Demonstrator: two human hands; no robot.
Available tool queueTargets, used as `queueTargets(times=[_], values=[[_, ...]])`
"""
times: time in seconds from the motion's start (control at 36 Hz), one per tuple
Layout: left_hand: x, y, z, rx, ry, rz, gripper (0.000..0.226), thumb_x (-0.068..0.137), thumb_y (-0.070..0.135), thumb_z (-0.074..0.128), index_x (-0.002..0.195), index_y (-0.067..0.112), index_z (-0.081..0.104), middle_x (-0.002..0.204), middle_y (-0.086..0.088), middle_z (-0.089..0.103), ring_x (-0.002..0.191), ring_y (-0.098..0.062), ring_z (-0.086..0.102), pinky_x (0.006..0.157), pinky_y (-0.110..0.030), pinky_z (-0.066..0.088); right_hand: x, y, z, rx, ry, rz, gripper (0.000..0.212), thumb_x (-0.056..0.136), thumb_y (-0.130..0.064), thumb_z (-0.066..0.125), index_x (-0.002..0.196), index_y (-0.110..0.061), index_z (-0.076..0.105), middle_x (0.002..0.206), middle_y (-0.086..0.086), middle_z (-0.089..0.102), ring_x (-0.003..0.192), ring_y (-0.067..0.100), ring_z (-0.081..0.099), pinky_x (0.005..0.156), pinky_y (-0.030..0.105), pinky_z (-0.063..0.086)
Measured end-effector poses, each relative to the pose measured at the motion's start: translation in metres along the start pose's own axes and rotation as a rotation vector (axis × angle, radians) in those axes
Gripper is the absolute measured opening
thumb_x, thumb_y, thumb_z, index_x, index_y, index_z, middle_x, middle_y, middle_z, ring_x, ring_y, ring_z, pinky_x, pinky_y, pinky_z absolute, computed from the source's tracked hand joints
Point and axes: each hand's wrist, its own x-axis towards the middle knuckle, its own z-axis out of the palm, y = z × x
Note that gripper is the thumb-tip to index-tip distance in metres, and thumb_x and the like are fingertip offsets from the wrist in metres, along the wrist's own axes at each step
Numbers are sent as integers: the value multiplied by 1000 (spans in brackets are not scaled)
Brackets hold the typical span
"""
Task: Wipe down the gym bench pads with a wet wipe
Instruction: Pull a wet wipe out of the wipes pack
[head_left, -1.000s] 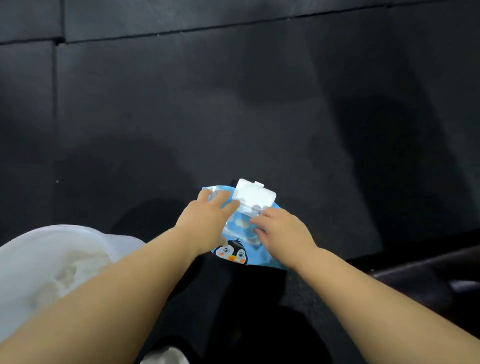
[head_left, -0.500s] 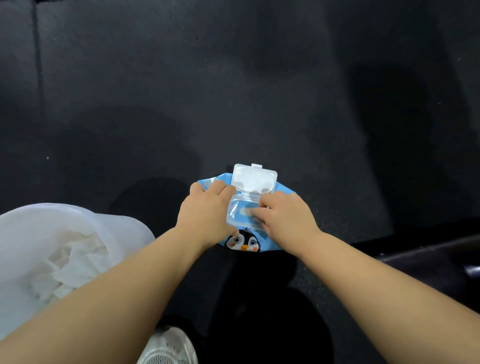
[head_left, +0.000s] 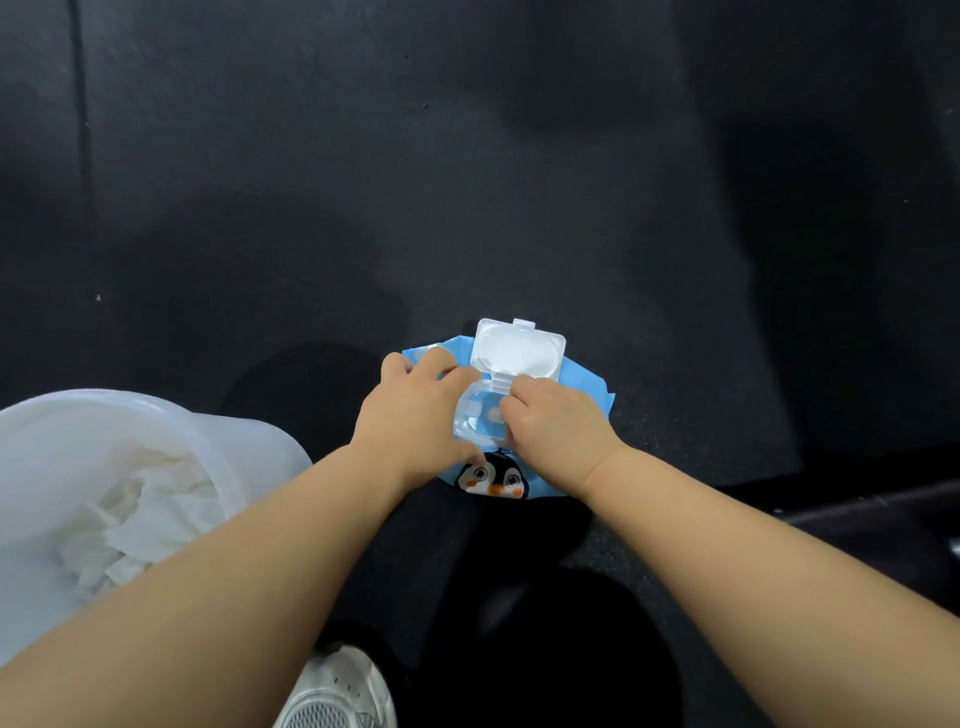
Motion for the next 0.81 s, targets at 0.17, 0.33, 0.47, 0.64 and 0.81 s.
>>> queueTargets(times=[0.17,0.33,0.47,0.64,0.81], values=[[-3,0,2,-28,6,3,78,69,57,71,137,40,36,128,17,34,108,-19,29,71,-24,39,4,9,5,160,86,-34,23,56,-6,74,51,-4,52,53,10,48,36,26,44,33,22,27],[-6,0,2,-27,13,23,77,70,58,70,137,41,34,130,14,34,106,-19,31,75,-25,40,-2,16,-1,193,203,-52,24,69,-19,42,53,-7,54,54,7,49,38,21,45,41,19,28],[-6,5,2,0,15,54,77,72,59,68,138,40,33,129,12,34,106,-19,34,76,-25,40,-16,18,-10,308,59,42,16,85,-14,49,75,-6,58,77,4,52,63,18,46,59,24,33],[-5,8,2,-2,16,40,76,72,57,69,137,39,35,130,12,34,107,-21,34,79,-27,42,-17,17,-17,429,-112,163,14,93,-28,55,96,-15,51,92,-9,41,77,15,50,71,27,42],[-5,9,1,15,9,31,77,71,58,69,137,40,33,131,13,34,109,-21,33,78,-26,40,-14,15,-18,612,-91,280,12,93,-20,58,84,-13,60,94,-4,44,81,12,47,69,15,35]])
